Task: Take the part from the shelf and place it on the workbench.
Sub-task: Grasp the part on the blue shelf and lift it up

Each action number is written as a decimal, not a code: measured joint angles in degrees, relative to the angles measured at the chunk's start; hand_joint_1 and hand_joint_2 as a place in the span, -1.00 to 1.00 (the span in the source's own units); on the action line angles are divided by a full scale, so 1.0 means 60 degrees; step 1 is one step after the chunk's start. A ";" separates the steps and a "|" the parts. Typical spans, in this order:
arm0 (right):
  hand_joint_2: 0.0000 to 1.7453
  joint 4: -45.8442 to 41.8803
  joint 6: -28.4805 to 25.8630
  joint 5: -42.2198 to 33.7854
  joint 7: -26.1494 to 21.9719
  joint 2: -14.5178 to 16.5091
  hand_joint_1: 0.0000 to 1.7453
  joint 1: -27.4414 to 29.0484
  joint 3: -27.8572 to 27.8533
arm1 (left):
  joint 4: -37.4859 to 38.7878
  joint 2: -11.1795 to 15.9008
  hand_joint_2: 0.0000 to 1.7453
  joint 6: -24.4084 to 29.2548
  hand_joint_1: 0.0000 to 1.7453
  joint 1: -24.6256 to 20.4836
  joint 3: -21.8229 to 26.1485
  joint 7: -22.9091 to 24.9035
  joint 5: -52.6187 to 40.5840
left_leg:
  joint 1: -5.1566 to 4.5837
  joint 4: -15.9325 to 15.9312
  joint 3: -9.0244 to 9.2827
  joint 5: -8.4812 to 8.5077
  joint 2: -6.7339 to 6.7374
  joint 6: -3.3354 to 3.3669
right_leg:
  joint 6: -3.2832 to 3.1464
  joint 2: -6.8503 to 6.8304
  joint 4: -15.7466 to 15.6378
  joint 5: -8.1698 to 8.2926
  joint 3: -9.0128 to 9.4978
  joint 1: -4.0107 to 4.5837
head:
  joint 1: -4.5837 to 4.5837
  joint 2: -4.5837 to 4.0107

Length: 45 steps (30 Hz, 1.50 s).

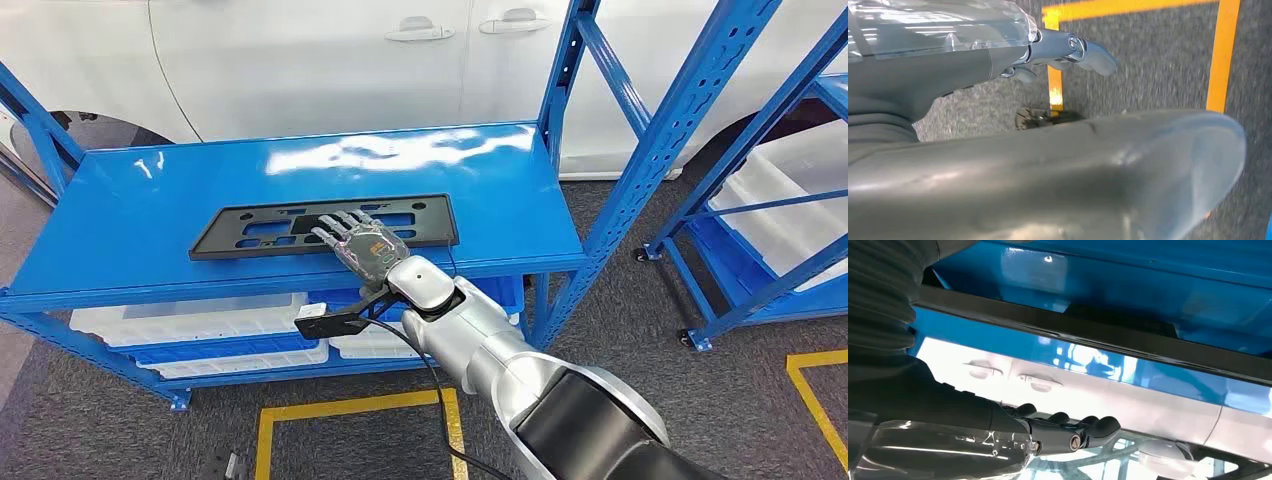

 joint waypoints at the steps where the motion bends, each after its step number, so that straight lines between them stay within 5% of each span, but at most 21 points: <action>1: -1.00 -0.0008 -0.0015 -0.0082 0.0016 0.0000 -1.00 0.0031 0.0022 | 0.0000 0.0000 -1.00 0.0003 -1.00 0.0013 0.0000 -0.0002 0.0001 | 0.0000 0.0234 -0.0113 -0.0050 0.0000 -0.0006 | -0.0008 0.0000 0.0004 -0.0006 0.0001 0.0012 | 0.0000 0.0000; 4: -1.00 -0.0063 -0.0113 -0.0670 -0.0034 0.0000 -1.00 0.0151 0.0091 | 0.0000 0.0005 -1.00 0.0024 -1.00 0.0049 0.0000 -0.0020 -0.0007 | 0.0000 0.0044 -0.0035 0.0310 0.0003 0.0001 | -0.0013 0.0012 0.0043 -0.0035 0.0016 0.0039 | 0.0000 0.0000; 7: -1.00 -0.0117 -0.0200 -0.1392 -0.0450 -0.0002 -1.00 0.0180 0.0100 | 0.0000 0.0011 -1.00 0.0042 -1.00 0.0038 -0.0002 -0.0067 -0.0031 | -0.0022 -0.1865 0.0901 0.1132 0.0005 0.0086 | 0.0082 0.0029 0.0167 -0.0121 0.0014 0.0068 | 0.0000 0.0000; 12: -1.00 -0.0112 -0.0304 -0.1465 -0.0770 -0.0009 -1.00 0.0192 0.0104 | 0.0000 0.0005 -1.00 0.0049 -1.00 0.0023 -0.0004 -0.0109 -0.0046 | -0.0030 -0.2355 0.1075 0.1260 -0.0119 0.0371 | 0.0320 -0.0039 0.0320 -0.0241 -0.0068 0.0079 | 0.0000 0.0000; 14: -1.00 -0.0114 -0.0325 -0.1434 -0.0750 -0.0012 -1.00 0.0178 0.0104 | 0.0000 0.0004 -1.00 0.0052 -1.00 0.0010 -0.0004 -0.0119 -0.0047 | -0.0002 -0.2399 0.1079 0.1305 -0.0185 0.0460 | 0.0434 -0.0035 0.1021 -0.0686 -0.0378 0.0043 | 0.0000 0.0000; 16: -1.00 -0.0104 -0.0337 -0.1399 -0.0728 -0.0014 -1.00 0.0196 0.0104 | 0.0000 0.0008 -1.00 0.0057 -1.00 0.0006 -0.0004 -0.0128 -0.0048 | -0.0004 -0.2400 0.1059 0.1315 -0.0268 0.0485 | 0.0502 -0.0030 0.2332 -0.1294 -0.1003 0.0003 | 0.0000 0.0000; 18: -1.00 -0.0093 -0.0342 -0.1356 -0.0719 -0.0014 -1.00 0.0231 0.0105 | 0.0000 0.0010 -1.00 0.0060 -1.00 0.0015 -0.0004 -0.0127 -0.0049 | -0.0006 -0.2393 0.1050 0.1316 -0.0395 0.0484 | 0.0516 -0.0028 0.3076 -0.1432 -0.1389 -0.0029 | 0.0000 0.0000; 20: -1.00 -0.0094 -0.0358 -0.1324 -0.0716 -0.0012 -1.00 0.0236 0.0106 | 0.0000 0.0011 -1.00 0.0060 -1.00 0.0014 -0.0004 -0.0126 -0.0050 | -0.0007 -0.2385 0.1060 0.1317 -0.0574 0.0475 | 0.0457 0.0054 0.2354 -0.0885 -0.1062 -0.0038 | 0.0000 0.0000; 22: -1.00 -0.0098 -0.0415 -0.1350 -0.0729 -0.0016 -1.00 0.0221 0.0107 | 0.0006 -0.0006 -1.00 0.0061 -1.00 -0.0004 -0.0005 -0.0126 -0.0052 | 0.0006 -0.2379 0.1055 0.1323 -0.0741 0.0434 | 0.0332 0.0470 0.0941 -0.0271 -0.0407 -0.0041 | 0.0000 0.0000; 24: -1.00 -0.0107 -0.0481 -0.1488 -0.0800 -0.0017 -1.00 0.0220 0.0107 | 0.0016 -0.0022 -1.00 0.0075 -1.00 -0.0011 -0.0005 -0.0128 -0.0050 | 0.0055 -0.2397 0.1010 0.1344 -0.0883 0.0319 | 0.0236 0.0761 0.0239 -0.0090 -0.0095 -0.0016 | 0.0002 0.0000; 26: -1.00 -0.0132 -0.0539 -0.1734 -0.0971 -0.0009 -1.00 0.0227 0.0090 | 0.0018 -0.0018 -1.00 0.0089 -1.00 0.0022 -0.0004 -0.0131 -0.0050 | 0.0084 -0.2461 0.0992 0.1375 -0.0995 0.0169 | 0.0181 0.0664 0.0152 -0.0079 -0.0052 -0.0008 | 0.0003 0.0000; 29: -1.00 -0.0190 -0.0614 -0.2082 -0.1227 0.0000 -1.00 0.0230 0.0016 | 0.0018 -0.0005 -1.00 0.0099 -1.00 0.0049 -0.0004 -0.0138 -0.0054 | 0.0043 -0.2007 0.0796 0.1075 -0.0537 0.0055 | 0.0075 0.0451 -0.0087 0.0021 0.0095 -0.0065 | 0.0000 0.0000; 32: -1.00 -0.0195 -0.0638 -0.2300 -0.1393 -0.0005 -1.00 0.0285 -0.0047 | 0.0018 0.0001 -1.00 0.0106 -1.00 0.0011 -0.0006 -0.0142 -0.0067 | 0.0041 -0.0215 -0.0049 0.0244 -0.0072 -0.0017 | -0.0003 0.0240 -0.0115 0.0011 0.0140 -0.0006 | -0.0001 0.0000; 34: 0.00 -0.0195 -0.0647 -0.2451 -0.1481 -0.0007 -1.00 0.0339 -0.0094 | 0.0018 0.0005 -1.00 0.0118 -1.00 0.0022 -0.0005 -0.0137 -0.0071 | 0.0047 0.0116 -0.0203 0.0280 -0.0035 -0.0046 | -0.0006 0.0148 -0.0071 -0.0021 0.0131 0.0014 | 0.0000 0.0000; 36: 1.00 -0.0196 -0.0646 -0.2549 -0.1471 -0.0005 -1.00 0.0349 -0.0149 | 0.0018 0.0018 -1.00 0.0146 -1.00 0.0028 -0.0004 -0.0128 -0.0071 | 0.0047 -0.0986 0.0381 0.0882 -0.0009 -0.0029 | 0.0031 0.0096 0.0017 -0.0086 0.0135 0.0014 | 0.0000 0.0000; 39: 1.00 -0.0196 -0.0682 -0.2408 -0.1164 -0.0008 -1.00 0.0312 -0.0189 | 0.0019 0.0036 -1.00 0.0187 -1.00 0.0007 -0.0004 -0.0112 -0.0075 | -0.0016 -0.2361 0.1109 0.1281 0.0006 0.0120 | 0.0138 0.0061 0.0151 -0.0173 0.0092 0.0060 | 0.0000 0.0000; 43: 1.00 -0.0189 -0.0975 -0.1559 -0.0120 -0.0023 -1.00 0.0246 -0.0168 | 0.0022 0.0036 -1.00 0.0249 -1.00 0.0019 -0.0005 -0.0098 -0.0108 | -0.0005 -0.2425 0.1087 0.1323 -0.0012 0.0335 | 0.0330 0.0053 0.0246 -0.0245 0.0024 0.0058 | 0.0001 0.0000; 45: 1.00 -0.0169 -0.1272 -0.0905 0.0557 -0.0049 -1.00 0.0172 -0.0034 | 0.0022 0.0042 -1.00 0.0276 -1.00 0.0011 -0.0007 -0.0097 -0.0133 | 0.0026 -0.2465 0.1078 0.1364 0.0001 0.0427 | 0.0424 0.0046 0.0977 -0.0704 -0.0310 0.0026 | 0.0001 0.0000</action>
